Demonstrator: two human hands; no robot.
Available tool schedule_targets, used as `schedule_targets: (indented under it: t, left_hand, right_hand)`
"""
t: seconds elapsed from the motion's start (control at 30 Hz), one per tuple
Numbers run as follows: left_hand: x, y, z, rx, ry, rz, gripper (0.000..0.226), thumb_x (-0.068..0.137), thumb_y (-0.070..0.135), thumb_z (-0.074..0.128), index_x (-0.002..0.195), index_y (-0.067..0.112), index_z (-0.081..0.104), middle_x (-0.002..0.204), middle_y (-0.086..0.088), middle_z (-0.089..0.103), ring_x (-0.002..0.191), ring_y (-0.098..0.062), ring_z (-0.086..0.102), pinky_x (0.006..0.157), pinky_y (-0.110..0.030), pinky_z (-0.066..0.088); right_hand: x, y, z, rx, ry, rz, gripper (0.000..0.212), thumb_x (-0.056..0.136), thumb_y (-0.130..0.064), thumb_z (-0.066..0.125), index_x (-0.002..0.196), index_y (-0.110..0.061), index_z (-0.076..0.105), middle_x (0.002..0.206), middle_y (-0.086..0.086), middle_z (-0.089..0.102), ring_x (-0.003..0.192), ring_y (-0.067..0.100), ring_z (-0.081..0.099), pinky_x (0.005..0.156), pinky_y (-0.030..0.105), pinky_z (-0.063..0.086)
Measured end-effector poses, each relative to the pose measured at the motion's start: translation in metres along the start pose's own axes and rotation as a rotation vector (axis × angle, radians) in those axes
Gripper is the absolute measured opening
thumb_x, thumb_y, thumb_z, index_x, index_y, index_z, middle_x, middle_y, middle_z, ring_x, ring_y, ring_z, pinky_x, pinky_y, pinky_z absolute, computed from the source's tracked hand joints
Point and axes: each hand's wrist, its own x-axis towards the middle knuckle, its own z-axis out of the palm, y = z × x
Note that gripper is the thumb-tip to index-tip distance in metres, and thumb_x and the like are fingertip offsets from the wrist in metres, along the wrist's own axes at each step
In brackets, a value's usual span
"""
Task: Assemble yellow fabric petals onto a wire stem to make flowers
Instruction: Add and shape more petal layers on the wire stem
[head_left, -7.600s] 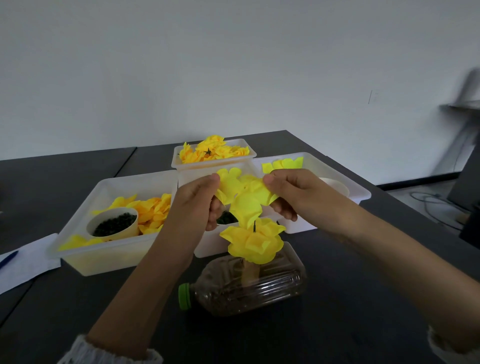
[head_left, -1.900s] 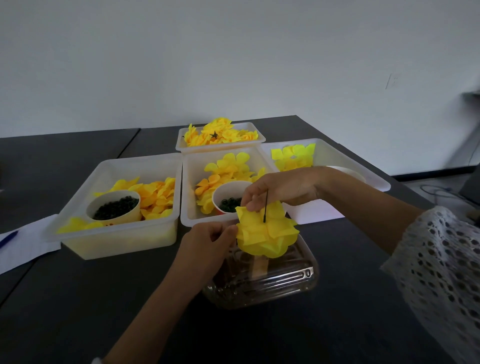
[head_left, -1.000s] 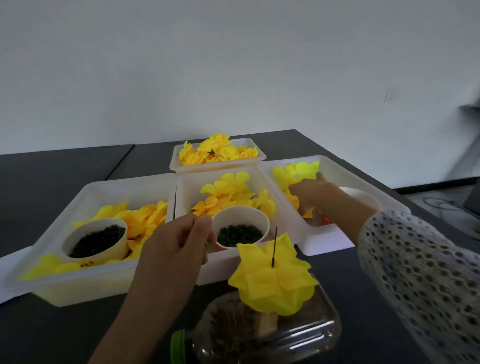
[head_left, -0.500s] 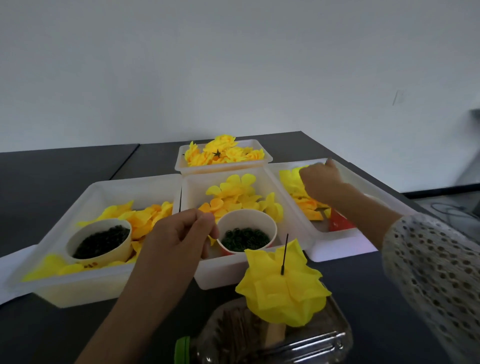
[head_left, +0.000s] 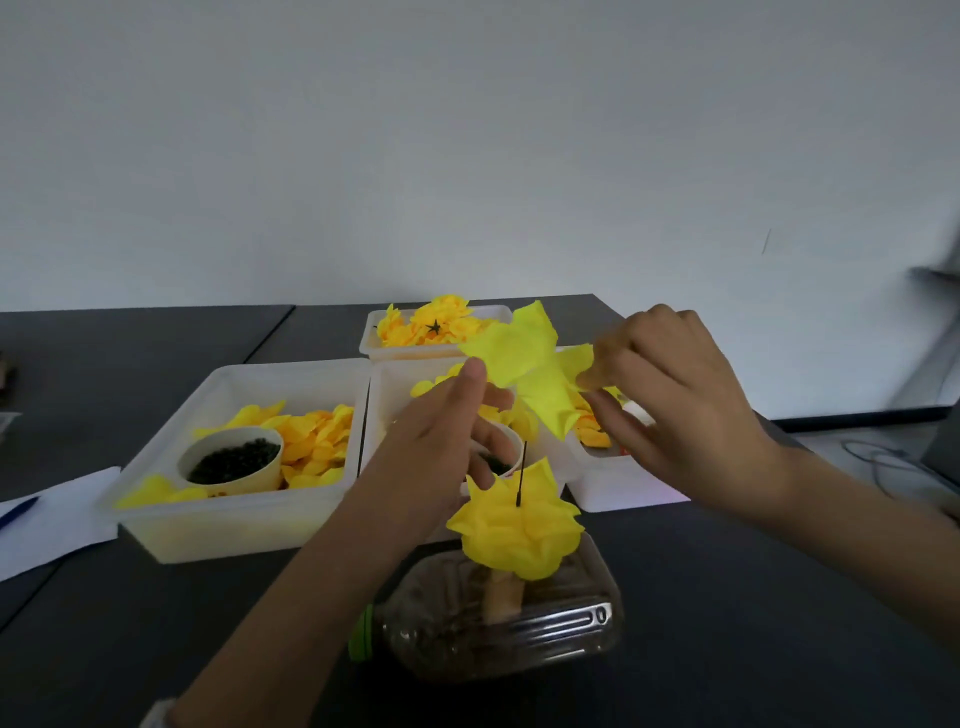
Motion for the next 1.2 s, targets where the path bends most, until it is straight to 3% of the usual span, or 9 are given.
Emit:
schedule_targets:
  t: [0.13, 0.27, 0.37, 0.43, 0.5, 0.63, 0.83, 0.97, 1.2]
  left_hand:
    - [-0.011, 0.011, 0.005, 0.043, 0.054, 0.061, 0.067, 0.099, 0.05, 0.033, 0.046, 0.021, 0.061, 0.049, -0.001, 0.057, 0.04, -0.006, 0.045, 0.042, -0.016, 0.034]
    - [-0.02, 0.017, 0.006, -0.022, 0.052, 0.171, 0.03, 0.101, 0.02, 0.046, 0.086, -0.002, 0.061, 0.043, 0.009, 0.046, 0.036, -0.001, 0.039, 0.04, -0.009, 0.031]
    - [-0.022, 0.017, 0.003, -0.057, 0.059, 0.163, 0.028, 0.102, 0.018, 0.046, 0.082, 0.003, 0.06, 0.046, 0.009, 0.047, 0.038, -0.001, 0.039, 0.04, -0.01, 0.032]
    - [-0.021, 0.016, 0.002, -0.047, 0.06, 0.14, 0.031, 0.102, 0.022, 0.046, 0.075, 0.013, 0.057, 0.049, 0.008, 0.05, 0.041, -0.004, 0.038, 0.041, -0.015, 0.03]
    - [-0.019, 0.012, 0.002, -0.037, 0.063, 0.112, 0.031, 0.102, 0.025, 0.046, 0.075, 0.015, 0.057, 0.051, 0.008, 0.052, 0.043, -0.005, 0.039, 0.042, -0.017, 0.03]
    - [-0.014, -0.001, 0.004, 0.01, 0.048, 0.088, 0.03, 0.103, 0.027, 0.045, 0.076, 0.019, 0.057, 0.054, 0.009, 0.054, 0.046, -0.004, 0.041, 0.047, -0.02, 0.033]
    - [-0.008, -0.011, 0.005, -0.142, -0.071, 0.094, 0.029, 0.102, 0.028, 0.045, 0.079, 0.014, 0.057, 0.059, 0.005, 0.054, 0.049, -0.008, 0.043, 0.046, -0.022, 0.032]
    - [-0.002, -0.021, 0.004, -0.001, -0.057, 0.145, 0.032, 0.102, 0.027, 0.044, 0.092, 0.001, 0.058, 0.057, 0.008, 0.055, 0.049, -0.007, 0.044, 0.048, -0.025, 0.034]
    - [0.008, -0.043, -0.006, 0.059, -0.017, 0.024, 0.032, 0.1, 0.034, 0.045, 0.081, 0.013, 0.06, 0.052, 0.01, 0.057, 0.044, -0.002, 0.045, 0.042, -0.017, 0.035]
  right_hand:
    - [-0.004, -0.005, -0.01, -0.046, 0.01, -0.08, 0.012, 0.089, -0.001, 0.06, 0.077, 0.0, 0.063, 0.084, 0.015, 0.06, 0.065, 0.033, 0.048, 0.059, 0.041, 0.035]
    - [-0.004, -0.006, -0.017, 0.039, -0.027, -0.067, 0.004, 0.091, -0.006, 0.057, 0.092, -0.003, 0.059, 0.097, 0.013, 0.055, 0.076, 0.03, 0.05, 0.067, 0.038, 0.039]
    - [-0.004, -0.016, -0.015, 0.498, -0.054, 0.383, 0.025, 0.097, -0.033, 0.046, 0.119, -0.021, 0.046, 0.104, -0.003, 0.053, 0.081, 0.012, 0.054, 0.072, 0.018, 0.042]
    - [0.003, -0.018, -0.009, 0.934, -0.131, 0.85, 0.034, 0.098, -0.053, 0.033, 0.113, -0.027, 0.048, 0.083, -0.002, 0.063, 0.063, 0.014, 0.058, 0.059, 0.027, 0.045]
    - [0.008, -0.014, -0.003, 1.213, -0.284, 1.191, 0.058, 0.097, -0.063, 0.022, 0.096, -0.017, 0.058, 0.061, 0.006, 0.061, 0.047, 0.02, 0.051, 0.051, 0.029, 0.039]
    - [0.0, -0.011, 0.011, 1.2, -0.447, 1.204, 0.06, 0.102, -0.047, 0.027, 0.062, -0.018, 0.06, 0.052, 0.004, 0.05, 0.043, 0.018, 0.041, 0.041, 0.023, 0.031]
    - [-0.009, -0.017, 0.031, 1.335, -0.533, 1.386, 0.045, 0.1, -0.052, 0.034, 0.084, -0.015, 0.053, 0.057, 0.004, 0.052, 0.04, 0.016, 0.035, 0.044, 0.022, 0.025]
    - [-0.013, -0.02, 0.036, 1.513, -0.564, 1.342, 0.064, 0.101, -0.049, 0.03, 0.054, -0.018, 0.06, 0.054, 0.002, 0.046, 0.04, 0.013, 0.029, 0.048, 0.025, 0.017]
    - [-0.021, -0.02, 0.045, 1.428, -0.518, 1.315, 0.047, 0.102, -0.038, 0.036, 0.061, -0.016, 0.038, 0.05, -0.001, 0.032, 0.039, 0.011, 0.025, 0.039, 0.02, 0.019]
